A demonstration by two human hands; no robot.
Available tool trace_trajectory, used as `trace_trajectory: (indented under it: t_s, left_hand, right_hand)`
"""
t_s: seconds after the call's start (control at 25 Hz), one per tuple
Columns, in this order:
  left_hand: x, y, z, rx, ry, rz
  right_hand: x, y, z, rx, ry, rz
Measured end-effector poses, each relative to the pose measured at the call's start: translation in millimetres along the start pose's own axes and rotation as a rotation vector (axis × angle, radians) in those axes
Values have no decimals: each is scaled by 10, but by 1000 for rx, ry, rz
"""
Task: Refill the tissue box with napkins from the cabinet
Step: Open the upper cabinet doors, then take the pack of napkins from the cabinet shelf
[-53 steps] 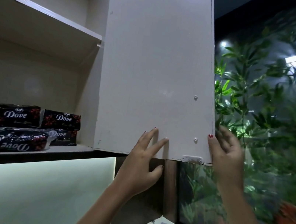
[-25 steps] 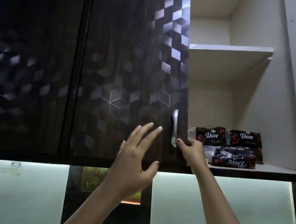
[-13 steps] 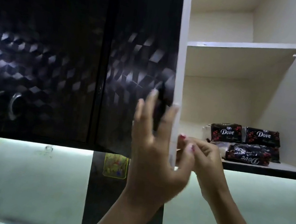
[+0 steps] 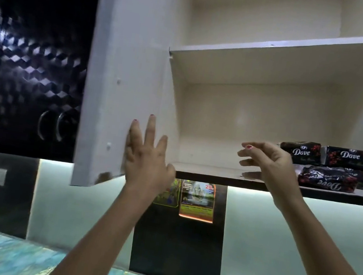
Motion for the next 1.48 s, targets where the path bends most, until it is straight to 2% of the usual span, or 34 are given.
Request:
trace_trajectory:
  t_s: [0.2, 0.32, 0.56, 0.72, 0.8, 0.92, 1.0, 1.12, 1.2, 1.32, 1.4, 1.48]
  left_hand:
    - [-175, 152, 442, 130, 71, -87]
    - [-356, 236, 723, 187, 166, -72]
    - [-694, 382, 1105, 216, 245, -55]
    - [-761, 430, 1089, 222, 223, -96]
    - [-726, 460, 965, 226, 127, -130]
    - [-675, 533, 591, 138, -194, -221]
    - [-706, 561, 256, 41, -427, -243]
    - [-911, 560, -311, -62, -749, -169]
    - [-1074, 538, -676, -108, -883, -109]
    - [-1311, 489, -1171, -132, -1001, -44]
    - [-1390, 443, -1446, -143, -1054, -34]
    - [-1424, 366, -1698, -139, -1148, -16]
  right_hand:
    - [-220, 155, -136, 3, -27, 29]
    - [-360, 246, -194, 15, -7, 49]
    - [-598, 454, -421, -48, 128, 86]
    - [-677, 543, -606, -49, 110, 81]
    - [-639, 568, -681, -38, 69, 63]
    - [-410, 576, -706, 35, -88, -13]
    - [-84, 580, -664, 104, -277, -152]
    - [685, 576, -615, 145, -659, -479]
    - [1246, 593, -721, 17, -928, -660]
    - [2160, 641, -1107, -431, -1092, -763]
    - [2587, 736, -1375, -634, -1052, -687]
    - [2677, 911, -1568, -634, -929, -465]
Point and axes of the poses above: each hand's wrist, its own y-axis towards the middle knuckle, its own x-axis out of the back of the hand, z = x × y, the point moved 9 cm from there along y, towards the middle knuckle
